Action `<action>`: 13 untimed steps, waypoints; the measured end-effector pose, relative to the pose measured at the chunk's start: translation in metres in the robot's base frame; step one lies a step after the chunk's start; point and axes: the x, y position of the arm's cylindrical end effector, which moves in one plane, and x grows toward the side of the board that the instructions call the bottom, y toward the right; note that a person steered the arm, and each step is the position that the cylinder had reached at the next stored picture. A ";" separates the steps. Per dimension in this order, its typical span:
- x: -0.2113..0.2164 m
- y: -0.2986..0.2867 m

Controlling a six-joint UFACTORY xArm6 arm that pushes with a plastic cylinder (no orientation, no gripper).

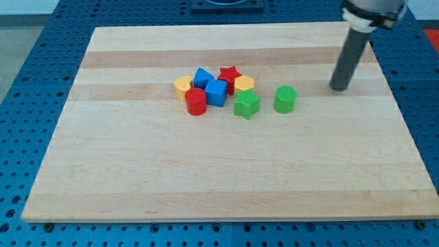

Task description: Push the green circle towards the green star

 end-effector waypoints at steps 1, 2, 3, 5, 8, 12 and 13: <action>0.035 -0.022; 0.041 -0.022; 0.004 0.002; -0.049 -0.023; 0.029 -0.056; 0.040 -0.079; 0.033 -0.084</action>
